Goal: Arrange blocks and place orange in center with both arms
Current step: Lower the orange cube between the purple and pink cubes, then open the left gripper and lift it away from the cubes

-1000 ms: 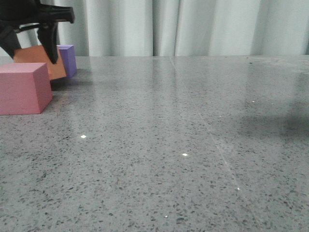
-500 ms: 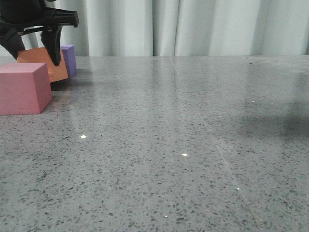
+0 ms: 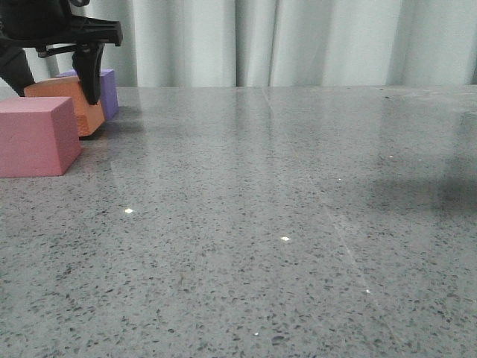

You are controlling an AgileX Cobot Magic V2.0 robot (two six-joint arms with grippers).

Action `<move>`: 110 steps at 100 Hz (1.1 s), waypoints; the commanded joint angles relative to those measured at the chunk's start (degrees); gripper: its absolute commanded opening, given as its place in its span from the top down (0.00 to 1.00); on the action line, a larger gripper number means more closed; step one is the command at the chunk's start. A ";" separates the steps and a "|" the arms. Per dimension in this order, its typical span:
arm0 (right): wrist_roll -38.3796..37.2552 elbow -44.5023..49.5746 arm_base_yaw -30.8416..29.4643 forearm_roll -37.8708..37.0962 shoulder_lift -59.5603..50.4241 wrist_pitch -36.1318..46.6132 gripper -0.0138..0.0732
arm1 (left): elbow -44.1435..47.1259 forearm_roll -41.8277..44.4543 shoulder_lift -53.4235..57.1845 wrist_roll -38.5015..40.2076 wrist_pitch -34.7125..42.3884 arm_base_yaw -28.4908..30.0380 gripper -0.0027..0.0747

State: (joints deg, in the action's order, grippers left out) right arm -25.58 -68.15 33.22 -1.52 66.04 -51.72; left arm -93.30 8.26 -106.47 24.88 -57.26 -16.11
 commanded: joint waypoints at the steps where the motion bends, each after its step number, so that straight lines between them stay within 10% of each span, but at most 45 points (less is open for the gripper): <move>1: 0.34 -1.51 0.04 -0.16 -1.59 3.41 0.18 | -1.41 0.14 3.62 0.68 1.50 -0.57 0.30; 75: 0.39 2.90 0.04 -4.17 -6.44 8.50 0.18 | -1.16 3.82 23.67 0.68 6.77 -7.38 0.30; 110: 0.39 14.49 0.04 -7.21 -17.54 20.59 0.18 | 16.24 4.57 38.60 0.68 17.84 -7.97 0.30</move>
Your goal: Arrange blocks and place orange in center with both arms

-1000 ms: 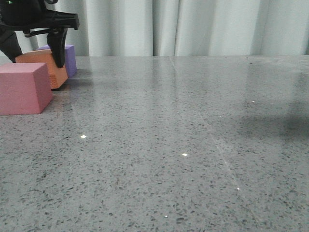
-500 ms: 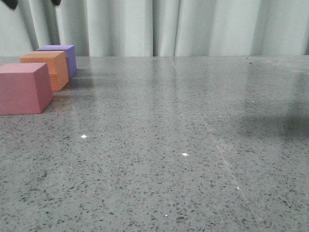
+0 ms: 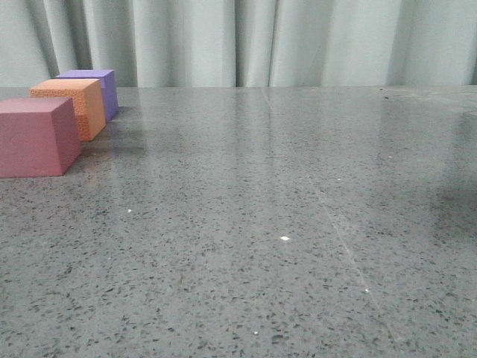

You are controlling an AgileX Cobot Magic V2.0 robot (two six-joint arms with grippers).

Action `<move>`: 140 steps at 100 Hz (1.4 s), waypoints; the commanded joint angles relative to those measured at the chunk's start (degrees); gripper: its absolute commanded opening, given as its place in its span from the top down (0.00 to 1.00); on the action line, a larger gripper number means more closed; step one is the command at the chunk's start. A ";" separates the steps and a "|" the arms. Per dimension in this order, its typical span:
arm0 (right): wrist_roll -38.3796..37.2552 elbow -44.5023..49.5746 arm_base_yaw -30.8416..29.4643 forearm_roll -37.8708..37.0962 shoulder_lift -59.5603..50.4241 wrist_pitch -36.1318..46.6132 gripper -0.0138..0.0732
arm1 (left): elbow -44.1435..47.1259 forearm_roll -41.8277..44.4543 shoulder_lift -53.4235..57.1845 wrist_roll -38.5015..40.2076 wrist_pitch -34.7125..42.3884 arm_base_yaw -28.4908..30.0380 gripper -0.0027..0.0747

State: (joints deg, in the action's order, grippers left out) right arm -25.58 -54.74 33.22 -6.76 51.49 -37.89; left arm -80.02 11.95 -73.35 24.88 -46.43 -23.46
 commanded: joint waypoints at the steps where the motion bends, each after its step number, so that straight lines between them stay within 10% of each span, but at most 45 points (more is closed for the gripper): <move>1: 0.39 1.35 0.04 -2.17 -3.19 7.11 0.18 | 3.87 0.87 6.22 0.68 7.57 -0.62 0.30; 22: 0.39 8.51 0.04 -4.90 -9.93 11.00 0.29 | 18.28 0.87 17.11 0.68 19.30 -0.62 0.33; 54: 0.39 16.92 0.04 -4.91 -19.08 12.86 0.99 | 36.21 0.77 31.20 0.68 30.88 -0.62 0.82; 64: 0.39 18.77 0.04 -4.91 -21.20 13.30 0.98 | 41.24 0.77 35.05 0.68 32.93 -0.62 0.99; 140: 0.39 27.71 0.04 -6.98 -31.70 21.36 0.98 | 57.16 0.77 50.67 0.68 39.06 -0.62 0.99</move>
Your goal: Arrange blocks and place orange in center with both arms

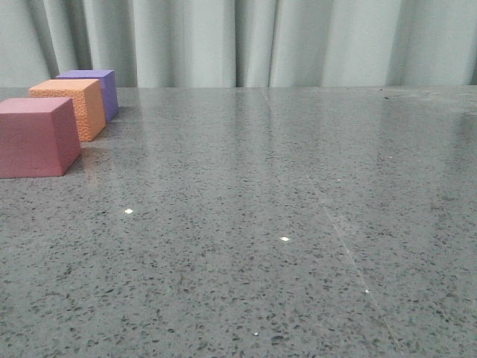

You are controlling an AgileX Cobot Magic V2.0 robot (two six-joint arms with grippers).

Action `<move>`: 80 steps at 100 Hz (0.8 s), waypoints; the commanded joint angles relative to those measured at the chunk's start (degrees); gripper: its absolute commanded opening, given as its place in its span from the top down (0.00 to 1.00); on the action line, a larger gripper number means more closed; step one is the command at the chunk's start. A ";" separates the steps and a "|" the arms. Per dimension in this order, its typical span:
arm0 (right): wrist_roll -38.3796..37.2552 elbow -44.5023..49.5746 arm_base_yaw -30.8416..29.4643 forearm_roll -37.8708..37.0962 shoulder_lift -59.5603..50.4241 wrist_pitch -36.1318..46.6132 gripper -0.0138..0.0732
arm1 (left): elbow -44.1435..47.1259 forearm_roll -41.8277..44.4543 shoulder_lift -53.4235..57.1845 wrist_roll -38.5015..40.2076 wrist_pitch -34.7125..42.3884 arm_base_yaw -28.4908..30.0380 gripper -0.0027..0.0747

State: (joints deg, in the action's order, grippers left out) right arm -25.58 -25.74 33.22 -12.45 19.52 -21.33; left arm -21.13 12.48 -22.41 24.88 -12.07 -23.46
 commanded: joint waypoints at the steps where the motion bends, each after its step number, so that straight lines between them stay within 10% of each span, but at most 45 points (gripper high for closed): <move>1: 0.39 -1.29 0.04 -1.28 0.27 4.79 0.98 | -1.73 0.24 -0.28 0.68 4.70 -0.62 0.99; 52: 0.39 -1.29 0.04 -1.28 0.27 4.79 0.98 | -1.13 -3.40 -0.03 0.11 4.75 0.97 0.99; 80: 0.39 -1.29 -0.01 -1.28 0.27 4.79 0.98 | 3.20 -19.72 3.76 -31.43 7.16 11.64 0.99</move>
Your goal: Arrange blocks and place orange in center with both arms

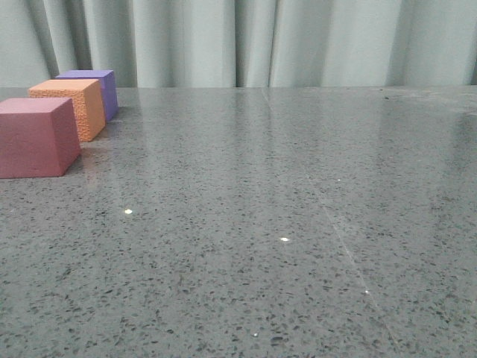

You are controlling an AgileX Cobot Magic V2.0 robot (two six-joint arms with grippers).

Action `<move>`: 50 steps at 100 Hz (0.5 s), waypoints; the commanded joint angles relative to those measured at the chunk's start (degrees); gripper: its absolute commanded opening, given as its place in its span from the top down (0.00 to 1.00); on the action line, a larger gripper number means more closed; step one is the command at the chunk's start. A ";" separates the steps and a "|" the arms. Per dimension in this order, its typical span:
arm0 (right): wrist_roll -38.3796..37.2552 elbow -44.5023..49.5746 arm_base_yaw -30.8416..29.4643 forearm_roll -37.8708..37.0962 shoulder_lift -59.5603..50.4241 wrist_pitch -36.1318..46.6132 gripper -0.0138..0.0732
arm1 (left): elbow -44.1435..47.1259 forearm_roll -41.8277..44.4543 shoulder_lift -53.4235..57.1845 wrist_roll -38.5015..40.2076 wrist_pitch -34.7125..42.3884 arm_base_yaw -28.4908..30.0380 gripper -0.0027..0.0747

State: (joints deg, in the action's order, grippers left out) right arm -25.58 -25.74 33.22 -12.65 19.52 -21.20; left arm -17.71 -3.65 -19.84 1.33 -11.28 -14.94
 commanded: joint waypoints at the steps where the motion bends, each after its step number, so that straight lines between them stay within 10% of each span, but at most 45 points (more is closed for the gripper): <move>1: 0.39 -1.29 -0.01 -1.09 0.27 4.67 0.98 | 0.18 -3.59 1.59 -8.37 6.62 3.38 0.99; 50: 0.39 -1.29 -0.01 -1.09 0.27 4.67 0.98 | 15.70 -3.50 16.60 -9.07 13.74 15.94 0.99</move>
State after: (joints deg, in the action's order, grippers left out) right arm -25.58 -25.74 33.22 -12.65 19.52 -21.20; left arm -2.44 -6.28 -5.24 -7.78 -3.14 -0.04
